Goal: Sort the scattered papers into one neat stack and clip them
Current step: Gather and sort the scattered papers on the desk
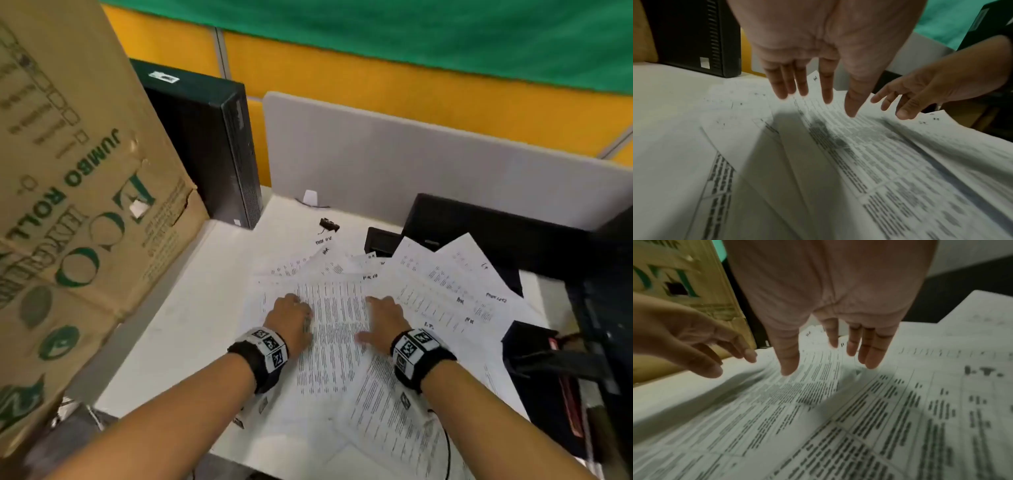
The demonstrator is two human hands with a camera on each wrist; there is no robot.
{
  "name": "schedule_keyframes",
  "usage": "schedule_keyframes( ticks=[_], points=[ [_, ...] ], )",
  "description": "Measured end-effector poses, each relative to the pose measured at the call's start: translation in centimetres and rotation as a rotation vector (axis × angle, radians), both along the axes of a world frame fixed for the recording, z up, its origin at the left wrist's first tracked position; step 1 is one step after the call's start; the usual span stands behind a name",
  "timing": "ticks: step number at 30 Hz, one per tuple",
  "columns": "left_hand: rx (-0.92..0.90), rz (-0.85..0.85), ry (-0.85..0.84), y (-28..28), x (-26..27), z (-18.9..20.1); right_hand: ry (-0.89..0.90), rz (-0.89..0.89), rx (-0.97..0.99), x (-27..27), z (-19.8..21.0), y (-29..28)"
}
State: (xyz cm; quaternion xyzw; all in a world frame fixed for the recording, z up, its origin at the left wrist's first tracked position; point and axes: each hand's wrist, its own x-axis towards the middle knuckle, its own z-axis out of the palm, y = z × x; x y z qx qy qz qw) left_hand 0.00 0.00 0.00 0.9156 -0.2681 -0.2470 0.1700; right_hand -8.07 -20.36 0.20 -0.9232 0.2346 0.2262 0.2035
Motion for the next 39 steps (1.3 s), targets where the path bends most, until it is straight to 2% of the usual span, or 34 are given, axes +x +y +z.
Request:
schedule_keyframes(
  ticks=[3, 7, 10, 14, 20, 22, 25, 27, 30, 33, 36, 39],
  points=[
    [0.072, 0.105, -0.085, -0.1, 1.6, -0.5, -0.086, -0.268, 0.072, 2.1, -1.5, -0.1],
    [0.149, 0.157, -0.107, 0.5, 3.1, -2.0, -0.18, -0.465, 0.169, 4.5, -3.3, -0.5],
    [0.2, 0.132, -0.122, 1.0, 3.4, -3.0, -0.262, -0.501, 0.206, 5.2, -3.7, -0.5],
    [0.154, 0.129, -0.188, 1.5, 3.8, -3.9, -0.339, -0.473, 0.262, 5.3, -3.9, -0.4],
    [0.163, 0.089, -0.286, 1.6, 3.9, -3.4, -0.318, -0.532, 0.337, 4.9, -3.3, 0.2],
    [0.071, 0.081, -0.245, 1.7, 3.9, -2.8, -0.339, -0.557, 0.37, 4.7, -3.1, 0.1],
    [-0.264, 0.157, -0.024, 1.9, 3.4, -0.9, -0.383, -0.575, 0.389, 4.3, -2.3, -0.4],
    [-0.448, 0.185, 0.062, 2.1, 2.7, 0.6, -0.413, -0.571, 0.399, 4.0, -1.7, -1.1],
    [-0.58, 0.209, 0.115, 3.0, 1.9, 2.2, -0.459, -0.554, 0.532, 2.8, 0.1, -2.3],
    [-0.489, 0.152, 0.15, 4.0, 2.9, 1.9, -0.572, -0.59, 0.65, 1.1, 2.0, -4.0],
    [-0.202, 0.138, 0.041, 4.4, 4.6, 0.0, -0.66, -0.687, 0.753, -0.5, 3.7, -5.9],
    [0.0, 0.16, -0.013, 3.4, 5.2, -1.7, -0.791, -0.801, 1.002, -1.5, 5.4, -7.3]
  ],
)
